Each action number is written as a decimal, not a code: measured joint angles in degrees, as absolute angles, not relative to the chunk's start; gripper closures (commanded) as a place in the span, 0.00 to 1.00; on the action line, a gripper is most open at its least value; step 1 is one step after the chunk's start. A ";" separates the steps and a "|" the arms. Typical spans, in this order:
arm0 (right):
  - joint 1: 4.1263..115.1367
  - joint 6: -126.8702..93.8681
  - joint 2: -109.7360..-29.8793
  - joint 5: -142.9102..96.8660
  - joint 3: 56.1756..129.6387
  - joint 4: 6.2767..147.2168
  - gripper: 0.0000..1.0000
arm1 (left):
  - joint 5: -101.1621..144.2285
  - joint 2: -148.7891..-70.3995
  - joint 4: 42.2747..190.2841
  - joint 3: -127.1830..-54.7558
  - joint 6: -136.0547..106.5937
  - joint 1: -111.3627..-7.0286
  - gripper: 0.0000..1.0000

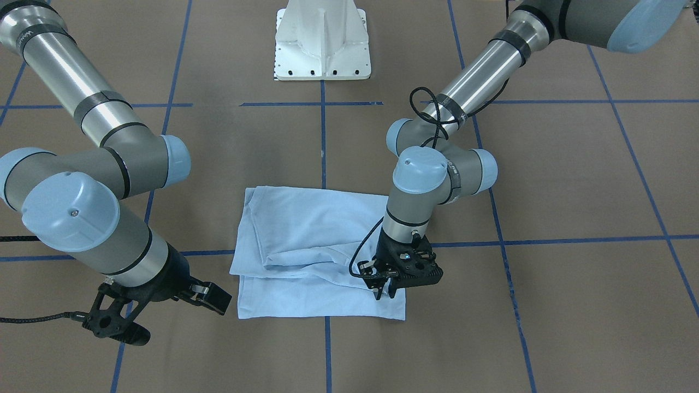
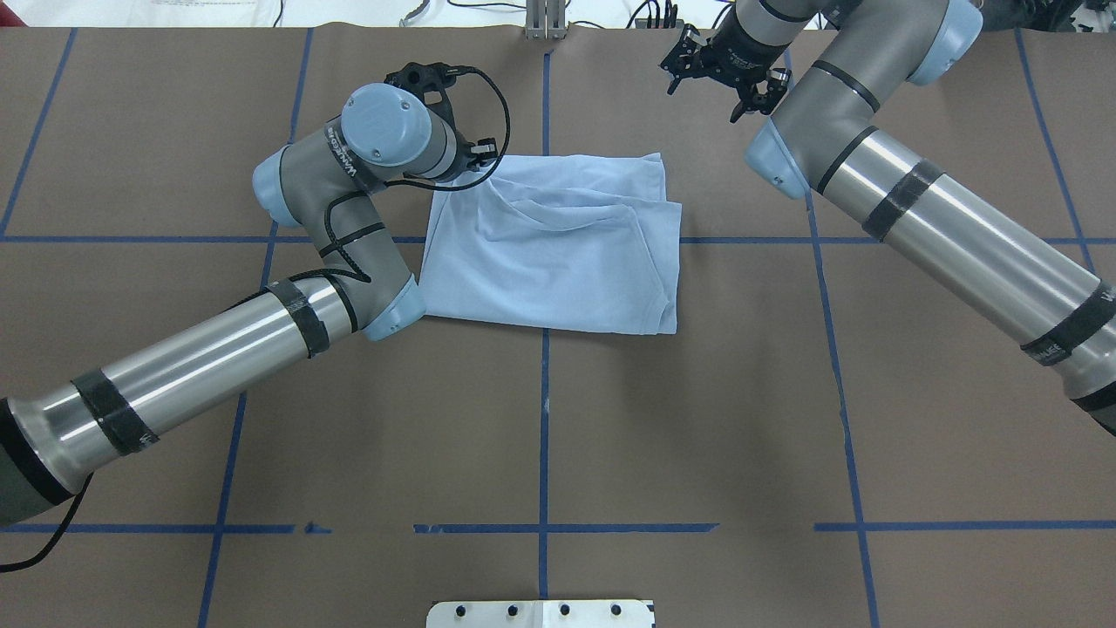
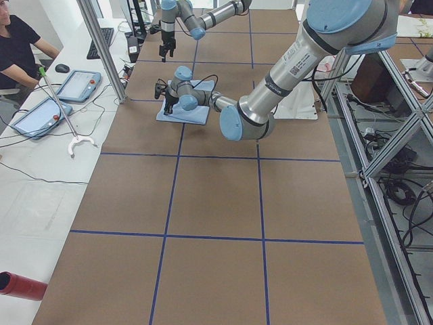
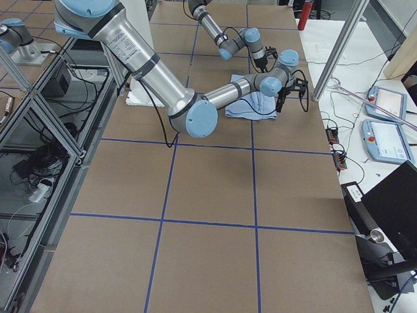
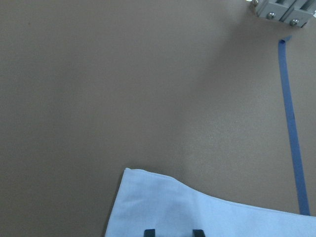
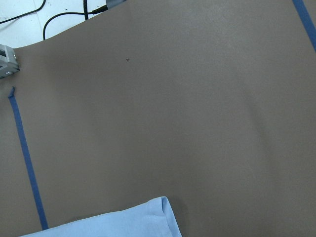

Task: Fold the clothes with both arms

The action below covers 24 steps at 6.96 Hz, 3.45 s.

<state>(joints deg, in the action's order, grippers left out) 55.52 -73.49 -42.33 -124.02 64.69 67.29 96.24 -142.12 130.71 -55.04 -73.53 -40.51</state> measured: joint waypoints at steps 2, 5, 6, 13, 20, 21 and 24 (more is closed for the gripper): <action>55.48 -73.55 -42.39 -124.01 64.64 67.26 0.00 | 96.24 -142.20 130.54 -55.10 -73.38 -40.39 1.00; 55.39 -73.56 -42.63 -123.94 64.62 67.24 0.00 | 96.24 -142.13 130.41 -55.11 -73.50 -40.36 1.00; 55.38 -73.56 -42.67 -123.93 64.64 67.23 0.00 | 96.24 -142.19 130.41 -55.21 -73.58 -40.49 1.00; 55.49 -73.57 -42.81 -124.01 64.64 67.15 0.00 | 96.34 -143.55 131.37 -53.45 -73.04 -46.81 0.01; 63.25 -54.86 -54.45 -127.68 71.22 67.26 0.00 | 110.17 -129.68 131.15 -66.61 -60.96 -55.58 0.01; 66.88 -48.10 -58.20 -130.02 72.71 67.32 0.00 | 114.30 -124.00 130.39 -71.79 -55.82 -59.15 0.01; 78.58 -24.95 -70.42 -137.16 75.36 67.41 0.00 | 120.02 -107.12 114.68 -91.03 -33.63 -69.36 0.01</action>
<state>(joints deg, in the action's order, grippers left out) 78.58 -24.95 -70.42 -137.16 75.36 67.41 120.02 -107.12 114.68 -91.03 -33.63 -69.36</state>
